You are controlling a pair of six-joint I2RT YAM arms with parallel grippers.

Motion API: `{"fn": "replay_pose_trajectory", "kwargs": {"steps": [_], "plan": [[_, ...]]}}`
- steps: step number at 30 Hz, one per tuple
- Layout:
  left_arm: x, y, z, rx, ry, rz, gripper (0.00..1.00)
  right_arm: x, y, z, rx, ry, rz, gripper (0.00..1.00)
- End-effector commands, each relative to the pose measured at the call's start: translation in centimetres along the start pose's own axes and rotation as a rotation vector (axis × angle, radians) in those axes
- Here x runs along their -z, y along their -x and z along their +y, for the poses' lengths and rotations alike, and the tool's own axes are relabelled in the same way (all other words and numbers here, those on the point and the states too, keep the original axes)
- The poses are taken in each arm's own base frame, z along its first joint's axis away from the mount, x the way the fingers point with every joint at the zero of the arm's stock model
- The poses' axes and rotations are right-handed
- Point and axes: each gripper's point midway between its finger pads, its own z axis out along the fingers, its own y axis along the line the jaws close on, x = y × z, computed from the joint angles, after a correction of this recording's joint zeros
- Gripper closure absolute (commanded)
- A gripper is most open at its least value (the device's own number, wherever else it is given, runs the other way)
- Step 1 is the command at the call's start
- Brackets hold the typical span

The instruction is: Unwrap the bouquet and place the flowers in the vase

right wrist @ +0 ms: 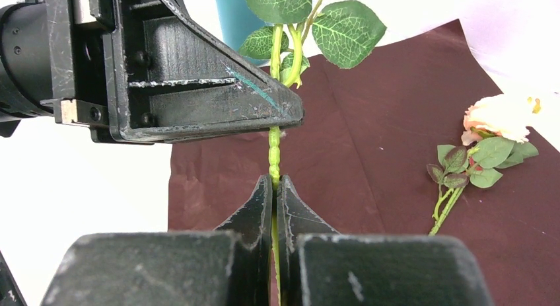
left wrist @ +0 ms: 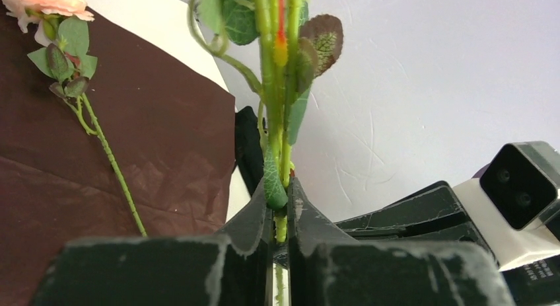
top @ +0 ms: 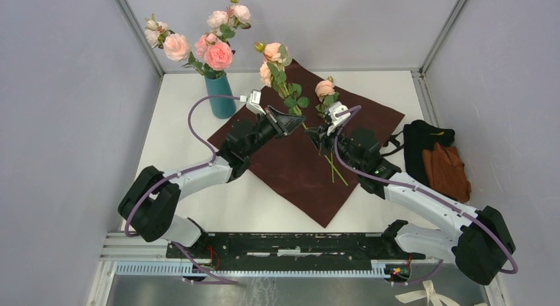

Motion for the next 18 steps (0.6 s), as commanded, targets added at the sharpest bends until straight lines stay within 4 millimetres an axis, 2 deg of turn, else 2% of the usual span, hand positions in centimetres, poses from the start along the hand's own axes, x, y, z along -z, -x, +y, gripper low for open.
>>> {"fn": "replay_pose_trajectory", "kwargs": {"steps": [1, 6, 7, 8, 9, 10, 12, 13, 18], "plan": [[-0.5, 0.9, -1.0, -0.022, -0.033, -0.034, 0.98, 0.1, 2.3, 0.3, -0.006, 0.004, -0.079, 1.00], [-0.5, 0.9, -1.5, -0.031, -0.052, -0.025, 0.98, 0.2, 2.1, 0.1, 0.001, -0.003, -0.072, 1.00], [-0.5, 1.1, -1.6, -0.045, -0.046, -0.023, 0.98, 0.2, 2.1, 0.1, 0.002, -0.003, -0.070, 0.97], [-0.6, 1.2, -1.7, -0.080, -0.032, -0.015, 0.98, 0.3, 2.1, 0.1, 0.004, -0.003, -0.071, 0.86], [-0.8, 1.8, -1.8, -0.132, -0.001, -0.015, 0.98, 0.4, 2.3, -0.3, 0.001, -0.024, -0.083, 0.71], [-1.0, 2.5, -1.7, -0.177, 0.041, -0.012, 0.98, 0.7, 2.6, -0.5, 0.001, -0.036, -0.096, 0.63], [-1.4, 4.7, -2.0, -0.293, 0.111, -0.042, 0.98, 1.4, 3.0, -0.9, -0.005, -0.064, -0.122, 0.55], [-1.5, 5.8, -2.2, -0.345, 0.146, -0.050, 0.98, 1.8, 3.1, -1.3, -0.004, -0.081, -0.134, 0.54], [-1.9, 14.0, -4.6, -0.514, 0.253, -0.127, 0.98, 3.2, 3.5, -2.5, 0.008, -0.152, -0.161, 0.53]]}}
